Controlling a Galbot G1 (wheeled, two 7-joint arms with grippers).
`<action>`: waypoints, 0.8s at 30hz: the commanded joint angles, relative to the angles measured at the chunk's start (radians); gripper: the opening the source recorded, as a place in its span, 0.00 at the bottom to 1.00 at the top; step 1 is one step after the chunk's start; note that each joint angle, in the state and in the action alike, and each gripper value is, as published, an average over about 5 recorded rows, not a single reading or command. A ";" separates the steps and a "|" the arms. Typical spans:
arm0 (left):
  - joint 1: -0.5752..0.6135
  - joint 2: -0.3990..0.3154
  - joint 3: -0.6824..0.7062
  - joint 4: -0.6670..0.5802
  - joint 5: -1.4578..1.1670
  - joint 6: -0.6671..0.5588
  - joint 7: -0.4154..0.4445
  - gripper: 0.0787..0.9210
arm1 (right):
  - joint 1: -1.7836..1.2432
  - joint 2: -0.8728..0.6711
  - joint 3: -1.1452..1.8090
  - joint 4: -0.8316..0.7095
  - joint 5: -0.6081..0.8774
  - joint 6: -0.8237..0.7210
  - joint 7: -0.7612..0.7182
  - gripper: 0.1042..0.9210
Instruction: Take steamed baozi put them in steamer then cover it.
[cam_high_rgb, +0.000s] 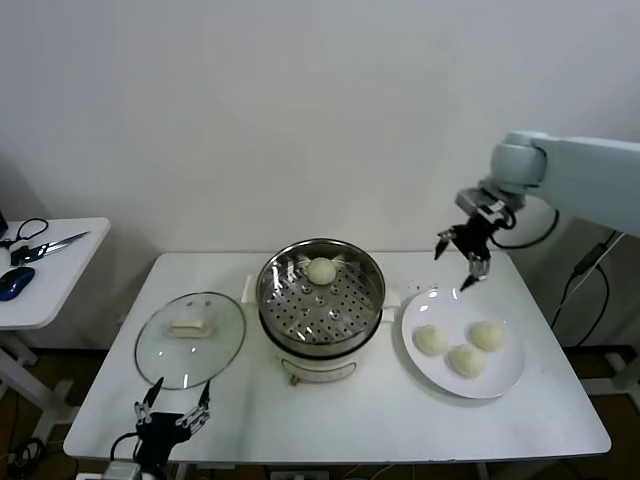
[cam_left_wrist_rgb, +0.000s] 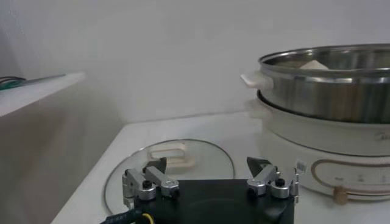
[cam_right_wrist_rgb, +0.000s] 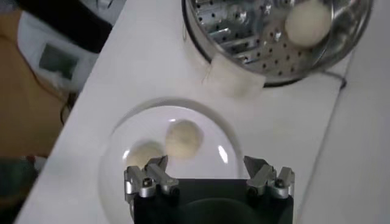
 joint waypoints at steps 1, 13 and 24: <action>0.000 0.002 0.001 -0.001 0.001 -0.001 0.000 0.88 | -0.201 -0.125 0.080 0.077 -0.025 -0.237 0.138 0.88; 0.011 -0.002 -0.009 0.003 0.004 -0.010 -0.002 0.88 | -0.500 -0.005 0.355 -0.089 -0.132 -0.278 0.208 0.88; 0.025 -0.012 -0.012 0.004 0.013 -0.017 -0.004 0.88 | -0.580 0.045 0.407 -0.151 -0.196 -0.275 0.210 0.88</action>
